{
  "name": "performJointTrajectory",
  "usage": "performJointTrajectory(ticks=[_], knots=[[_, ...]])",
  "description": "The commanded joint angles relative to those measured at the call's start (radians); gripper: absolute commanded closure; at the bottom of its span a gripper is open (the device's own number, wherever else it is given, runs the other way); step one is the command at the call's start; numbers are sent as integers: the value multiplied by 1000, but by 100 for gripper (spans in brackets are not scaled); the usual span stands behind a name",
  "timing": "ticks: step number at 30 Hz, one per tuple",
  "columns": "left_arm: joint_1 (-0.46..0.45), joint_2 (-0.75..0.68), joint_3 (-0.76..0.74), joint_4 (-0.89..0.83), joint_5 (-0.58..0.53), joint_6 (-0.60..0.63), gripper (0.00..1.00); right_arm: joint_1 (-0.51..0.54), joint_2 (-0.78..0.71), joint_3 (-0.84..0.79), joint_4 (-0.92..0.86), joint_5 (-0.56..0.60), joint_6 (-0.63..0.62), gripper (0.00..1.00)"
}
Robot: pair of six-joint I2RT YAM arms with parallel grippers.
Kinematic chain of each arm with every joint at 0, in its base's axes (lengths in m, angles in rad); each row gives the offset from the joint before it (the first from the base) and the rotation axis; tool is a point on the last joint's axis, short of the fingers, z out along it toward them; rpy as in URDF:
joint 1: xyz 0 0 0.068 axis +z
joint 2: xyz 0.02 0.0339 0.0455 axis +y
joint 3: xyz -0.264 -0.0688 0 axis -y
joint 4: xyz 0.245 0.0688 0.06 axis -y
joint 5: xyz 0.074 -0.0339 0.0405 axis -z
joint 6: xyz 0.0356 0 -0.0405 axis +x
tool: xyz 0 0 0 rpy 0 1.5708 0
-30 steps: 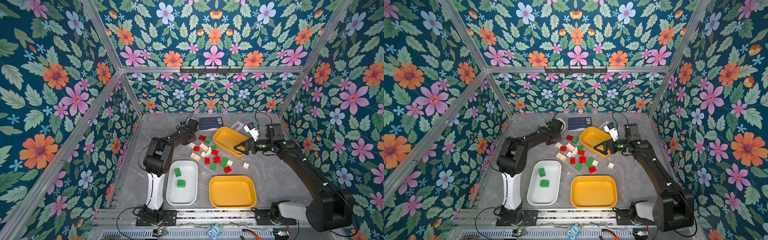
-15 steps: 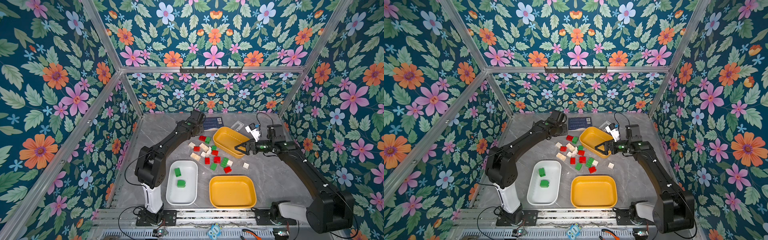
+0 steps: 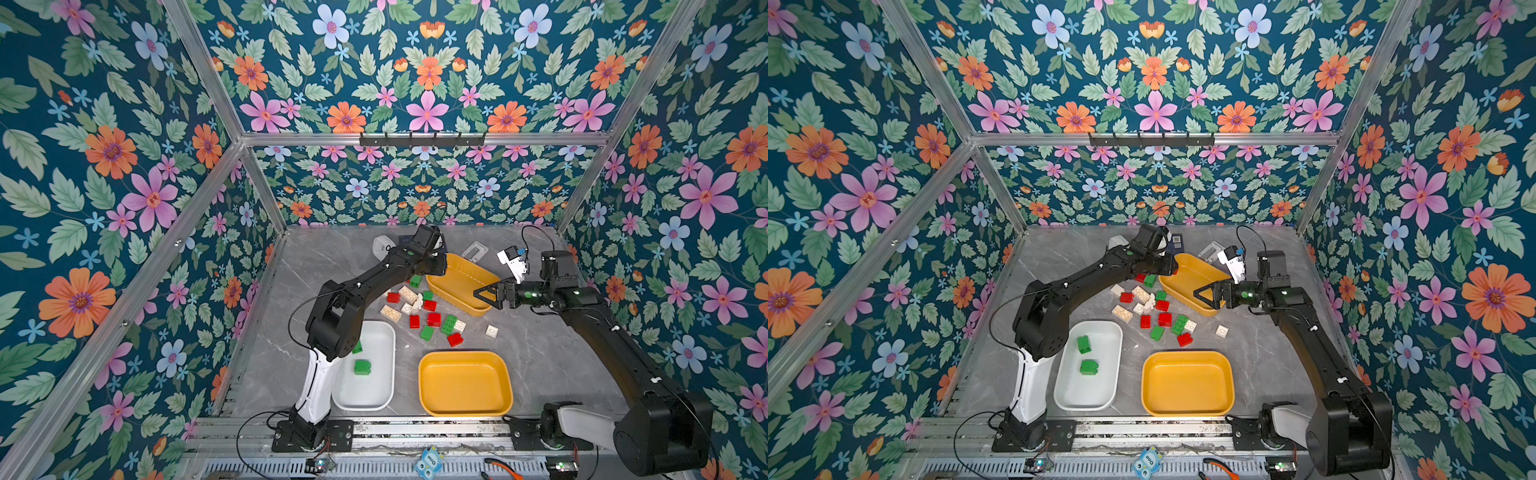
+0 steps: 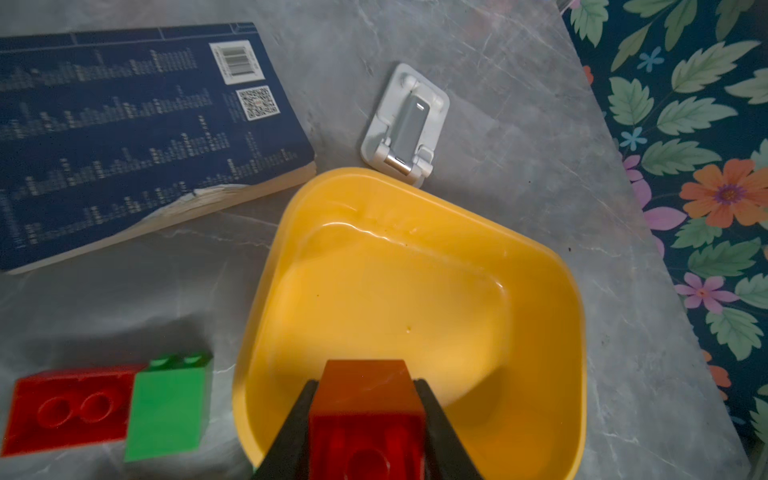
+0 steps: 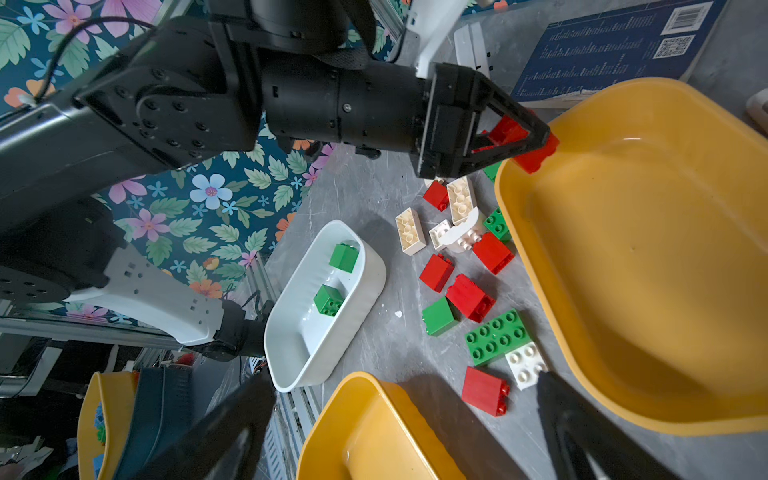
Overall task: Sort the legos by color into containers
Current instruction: 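Carry the red brick with the left gripper into the farther yellow tray and release, then reach the left gripper to a white brick and grasp it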
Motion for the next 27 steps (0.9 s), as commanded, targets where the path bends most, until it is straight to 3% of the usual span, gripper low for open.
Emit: performJointTrajectory(ticks=[1,6,13,16,18,22,27], knots=[[1,41,30,31,-1,28,60,-1,-8,-1,-8,13,-4,1],[2,72,65,9,-29,38,31,-2,-17,-4,-24,27,-13,1],[19,-14,85,-149,-73,142,24,-2,-12,7,-36,16,-19,1],[28,-55,108,-324,-204,195,24,-3,-5,13,-42,7,-26,1],[50,-91,101,-415,-262,150,25,-3,0,14,-42,-4,-28,1],[75,-186,13,-437,-325,25,26,-2,14,12,-41,-28,-22,1],[87,-220,-38,-456,-395,-256,27,-2,28,12,-36,-59,-5,1]])
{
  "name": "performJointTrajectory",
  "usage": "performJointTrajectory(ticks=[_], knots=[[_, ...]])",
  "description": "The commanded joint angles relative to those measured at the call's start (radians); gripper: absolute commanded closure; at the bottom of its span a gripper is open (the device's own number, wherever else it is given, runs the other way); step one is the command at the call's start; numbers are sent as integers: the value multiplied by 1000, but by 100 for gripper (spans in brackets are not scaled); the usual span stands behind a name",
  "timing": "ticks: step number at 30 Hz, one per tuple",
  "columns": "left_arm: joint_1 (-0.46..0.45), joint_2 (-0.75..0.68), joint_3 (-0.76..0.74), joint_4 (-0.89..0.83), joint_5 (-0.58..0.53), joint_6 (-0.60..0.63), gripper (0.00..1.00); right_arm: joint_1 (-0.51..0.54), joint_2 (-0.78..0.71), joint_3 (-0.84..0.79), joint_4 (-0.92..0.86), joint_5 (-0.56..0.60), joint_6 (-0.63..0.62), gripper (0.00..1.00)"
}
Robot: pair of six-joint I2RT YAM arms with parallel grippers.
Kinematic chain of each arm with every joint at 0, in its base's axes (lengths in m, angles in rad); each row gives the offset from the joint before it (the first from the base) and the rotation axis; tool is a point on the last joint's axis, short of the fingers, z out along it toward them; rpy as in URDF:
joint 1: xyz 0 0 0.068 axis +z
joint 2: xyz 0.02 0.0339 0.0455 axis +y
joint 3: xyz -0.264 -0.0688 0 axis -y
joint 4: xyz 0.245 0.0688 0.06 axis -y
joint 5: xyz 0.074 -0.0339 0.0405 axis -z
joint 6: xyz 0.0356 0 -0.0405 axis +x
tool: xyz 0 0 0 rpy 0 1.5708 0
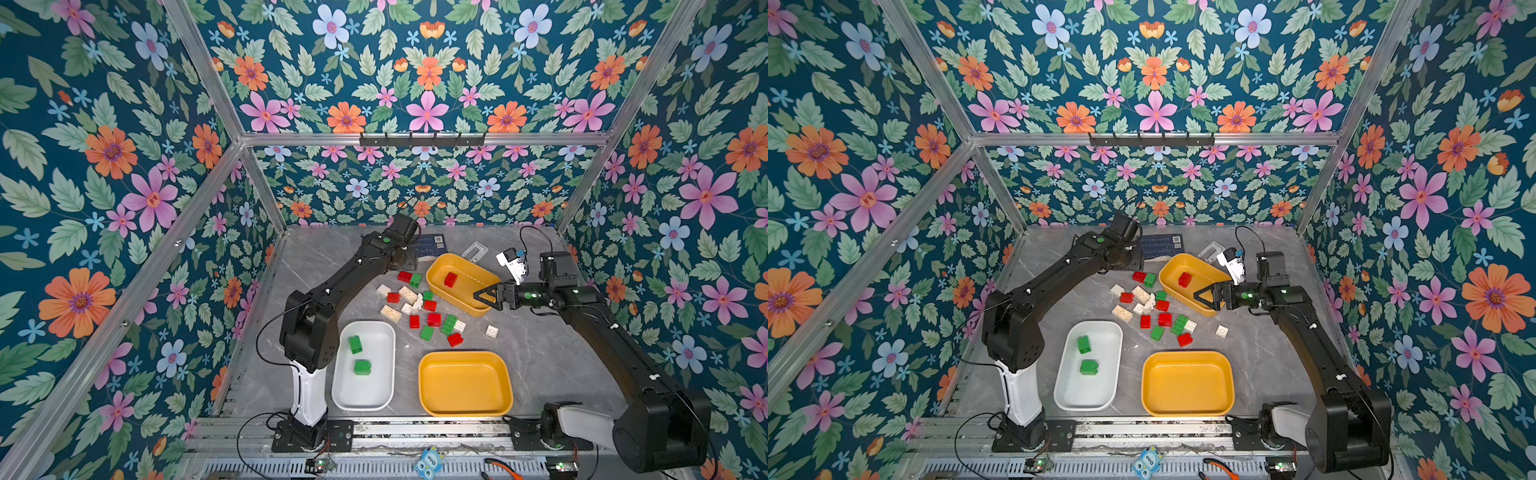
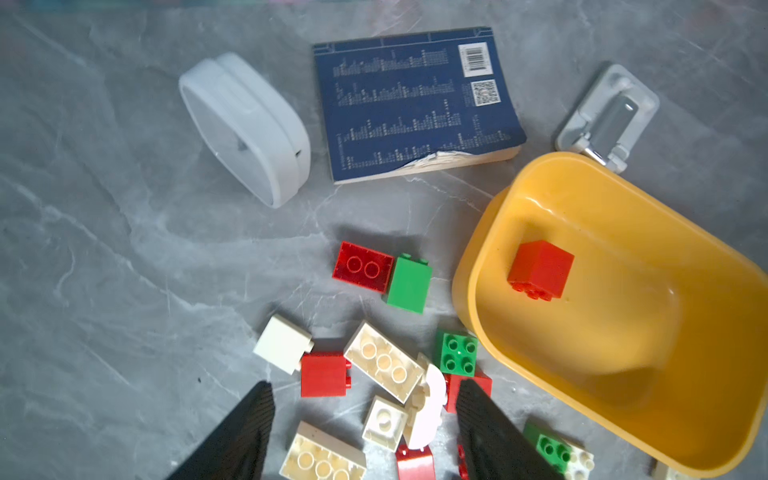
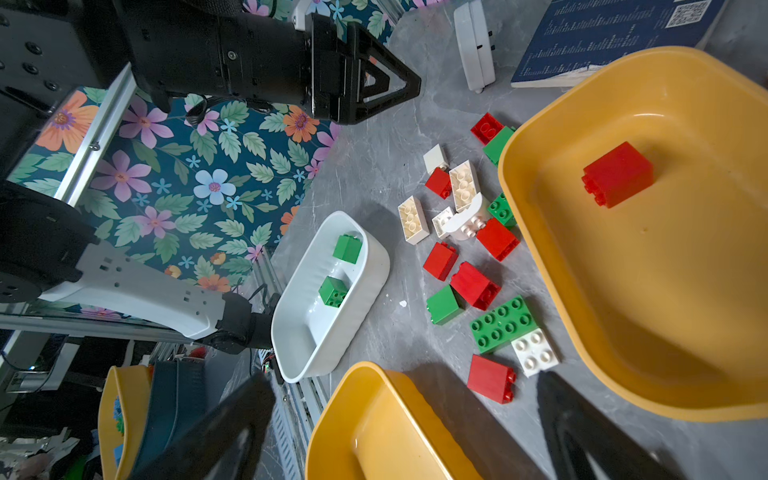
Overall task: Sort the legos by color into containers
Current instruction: 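Reach the left gripper to a white brick and grasp it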
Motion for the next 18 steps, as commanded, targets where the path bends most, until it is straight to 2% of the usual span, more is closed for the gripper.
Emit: performJointTrajectory(ticks=[1,5,12,18], knots=[[0,-7,-23,-46,-84,-254,27,1,5,1,10,-47,7,1],[4,18,-47,-61,-127,-461,29,6,-2,-10,30,-68,29,1],[15,110,-61,-71,-155,-674,28,14,-16,-36,40,-76,44,1],[38,161,-114,-12,-163,-735,30,19,-20,-44,43,-74,48,1]])
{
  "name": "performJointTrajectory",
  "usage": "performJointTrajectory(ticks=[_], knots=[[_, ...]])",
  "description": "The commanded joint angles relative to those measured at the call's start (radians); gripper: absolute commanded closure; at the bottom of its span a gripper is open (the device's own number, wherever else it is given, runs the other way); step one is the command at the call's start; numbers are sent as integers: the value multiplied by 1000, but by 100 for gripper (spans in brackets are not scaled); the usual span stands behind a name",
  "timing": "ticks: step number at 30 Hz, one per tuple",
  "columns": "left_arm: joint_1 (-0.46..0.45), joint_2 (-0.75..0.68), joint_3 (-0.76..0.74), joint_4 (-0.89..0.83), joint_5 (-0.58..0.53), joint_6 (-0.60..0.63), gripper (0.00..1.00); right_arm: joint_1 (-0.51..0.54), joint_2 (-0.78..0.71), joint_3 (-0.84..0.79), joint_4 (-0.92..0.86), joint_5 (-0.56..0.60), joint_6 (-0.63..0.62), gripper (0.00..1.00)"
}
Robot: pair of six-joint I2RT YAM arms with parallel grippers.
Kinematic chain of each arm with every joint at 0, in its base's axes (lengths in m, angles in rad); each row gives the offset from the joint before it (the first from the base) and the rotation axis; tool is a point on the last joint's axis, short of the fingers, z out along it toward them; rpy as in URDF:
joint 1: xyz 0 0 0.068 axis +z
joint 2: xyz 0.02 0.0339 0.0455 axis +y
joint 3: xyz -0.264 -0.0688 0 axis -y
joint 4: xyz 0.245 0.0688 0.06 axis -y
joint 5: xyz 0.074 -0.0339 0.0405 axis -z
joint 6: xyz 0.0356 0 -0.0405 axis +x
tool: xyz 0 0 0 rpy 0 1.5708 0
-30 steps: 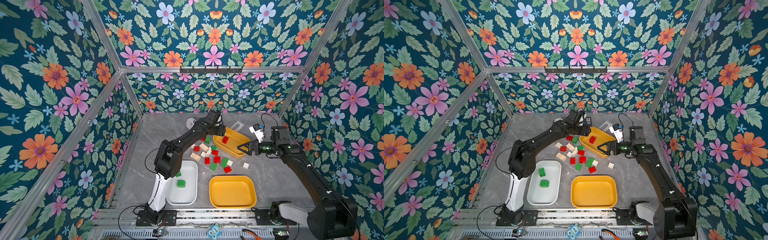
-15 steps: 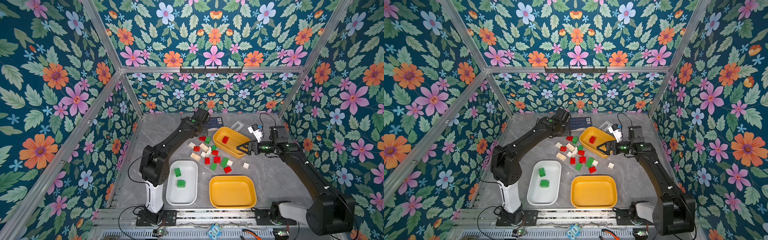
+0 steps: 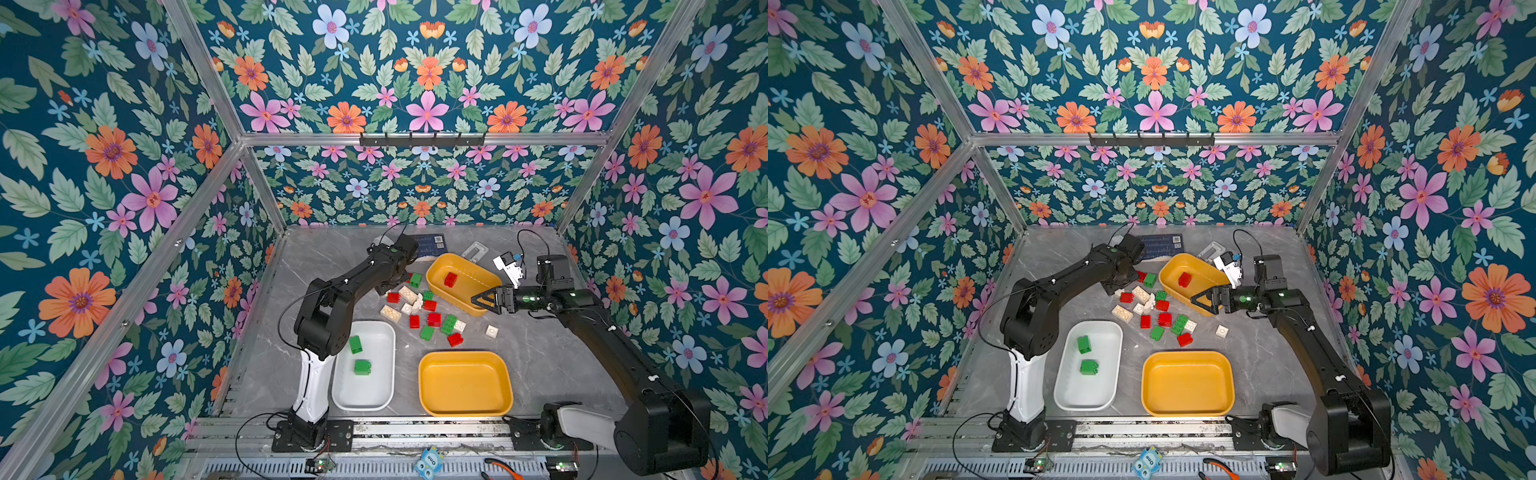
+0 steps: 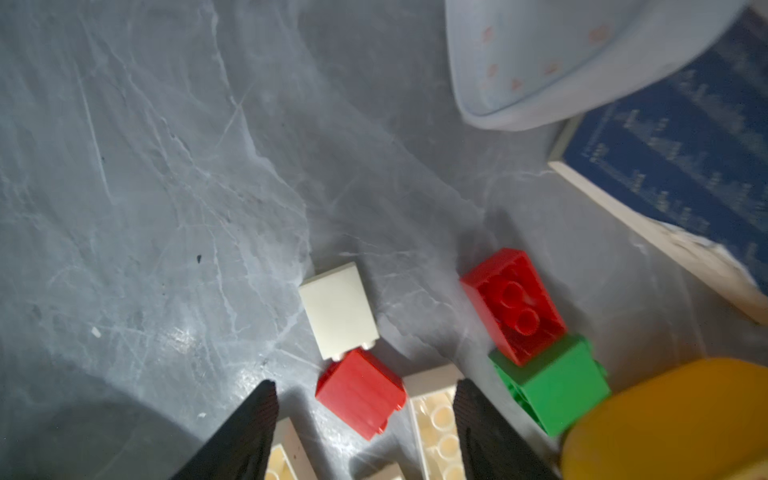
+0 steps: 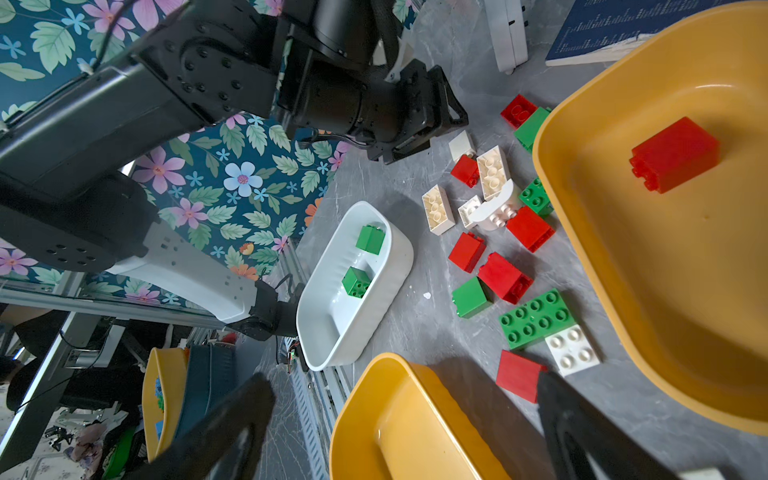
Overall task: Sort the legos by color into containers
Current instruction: 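Reach the left gripper to a white brick and grasp it, then carry the white brick with the left gripper over the nearer yellow tray and release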
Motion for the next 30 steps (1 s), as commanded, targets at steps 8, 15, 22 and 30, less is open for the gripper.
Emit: performJointTrajectory(ticks=[8,15,22,30], knots=[[29,61,-51,86,4,-62,35,2,5,-5,4,-14,-6,1],[45,81,-66,124,8,-42,50,1,16,-2,4,-9,-10,1],[49,84,-75,145,18,-16,72,0,22,4,0,-5,-17,1],[44,-32,-76,115,12,147,75,1,14,12,-12,8,-28,1]])
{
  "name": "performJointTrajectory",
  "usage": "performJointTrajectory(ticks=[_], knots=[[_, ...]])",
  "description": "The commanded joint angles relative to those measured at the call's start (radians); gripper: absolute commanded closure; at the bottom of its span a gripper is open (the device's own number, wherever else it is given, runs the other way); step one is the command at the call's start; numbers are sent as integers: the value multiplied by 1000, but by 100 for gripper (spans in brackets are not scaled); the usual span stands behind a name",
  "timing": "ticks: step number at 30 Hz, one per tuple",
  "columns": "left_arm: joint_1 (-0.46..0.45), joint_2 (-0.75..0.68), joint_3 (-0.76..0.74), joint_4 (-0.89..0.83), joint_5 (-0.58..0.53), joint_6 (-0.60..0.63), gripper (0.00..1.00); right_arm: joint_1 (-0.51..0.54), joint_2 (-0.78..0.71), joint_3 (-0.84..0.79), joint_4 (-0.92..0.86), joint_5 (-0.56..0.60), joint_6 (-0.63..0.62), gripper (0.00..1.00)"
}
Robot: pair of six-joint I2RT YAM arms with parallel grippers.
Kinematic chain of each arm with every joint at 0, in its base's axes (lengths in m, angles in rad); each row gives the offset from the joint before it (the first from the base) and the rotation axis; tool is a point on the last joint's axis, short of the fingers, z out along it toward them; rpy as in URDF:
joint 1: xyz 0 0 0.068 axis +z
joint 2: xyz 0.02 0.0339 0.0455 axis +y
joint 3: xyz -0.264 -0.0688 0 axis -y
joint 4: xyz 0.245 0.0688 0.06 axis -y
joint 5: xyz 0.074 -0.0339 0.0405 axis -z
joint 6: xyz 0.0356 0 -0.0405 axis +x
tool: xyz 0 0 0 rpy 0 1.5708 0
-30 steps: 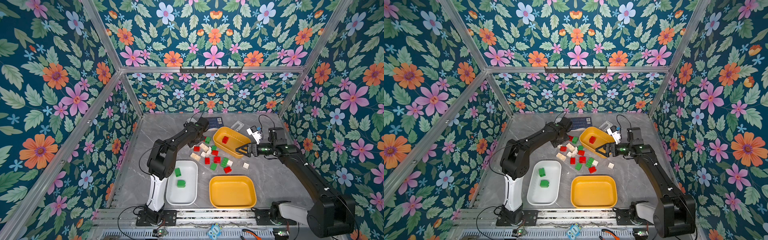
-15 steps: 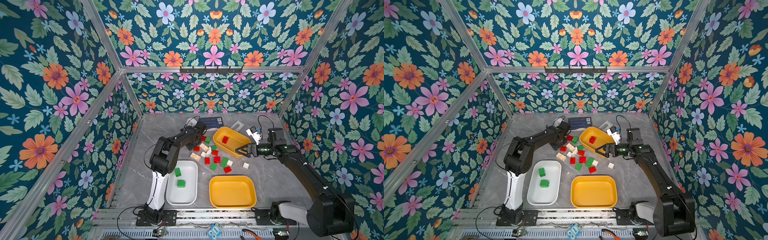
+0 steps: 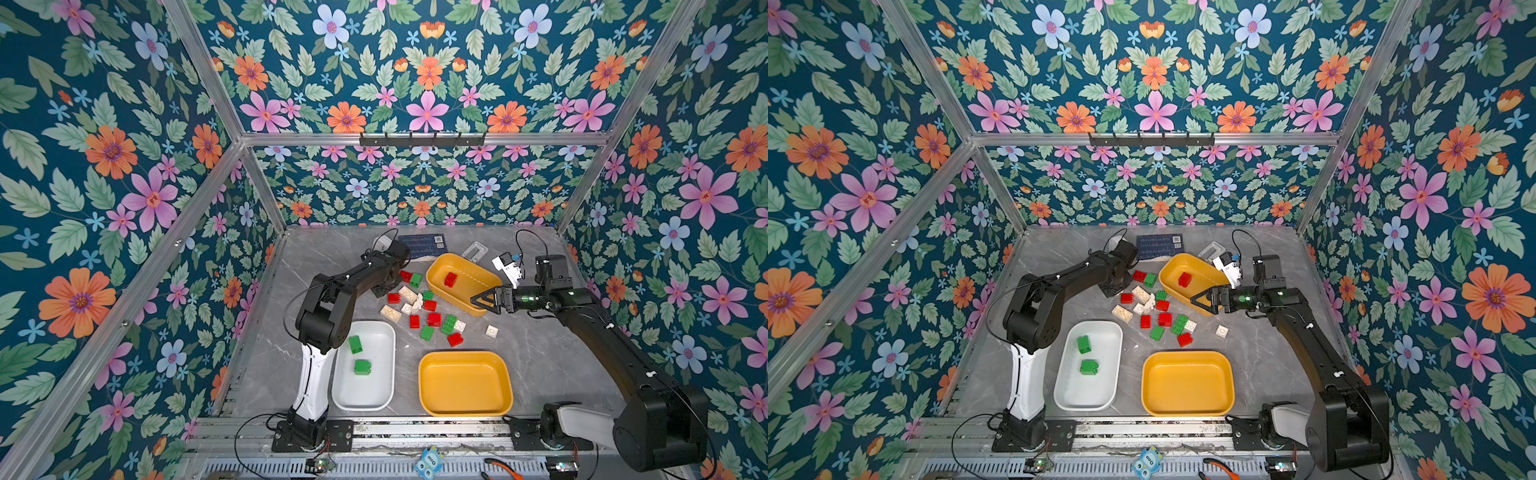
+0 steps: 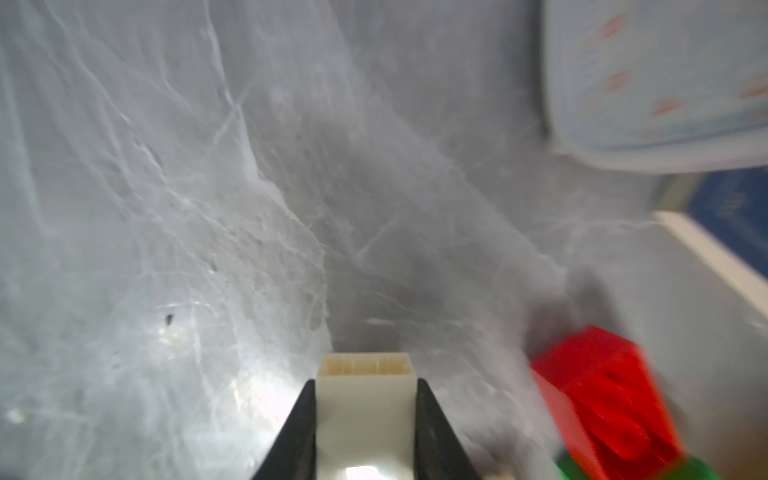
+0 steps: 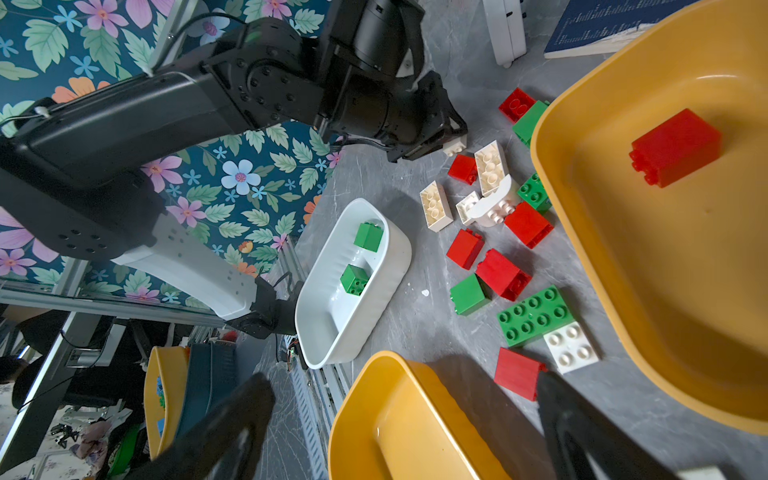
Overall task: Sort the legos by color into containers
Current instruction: 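Carry the white brick with the left gripper over the nearer yellow tray and release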
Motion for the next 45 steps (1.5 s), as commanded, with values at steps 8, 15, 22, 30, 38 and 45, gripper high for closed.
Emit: performJointTrajectory(ticks=[8,15,22,30,38,45], knots=[[-115,-258,-64,-116,64,300,76,1,-2,13,-9,-1,-26,1],[-294,-443,-157,-177,187,328,76,0,-10,23,-51,-1,-52,1],[-504,-575,-328,-78,272,241,77,-2,-32,11,-64,14,-65,1],[-654,-588,-469,81,316,189,77,-2,-58,-11,-83,39,-83,1],[-659,-578,-504,96,287,205,39,-2,-96,-21,-109,65,-85,1],[-590,-590,-403,-37,244,286,32,-2,-112,-25,-99,61,-67,1]])
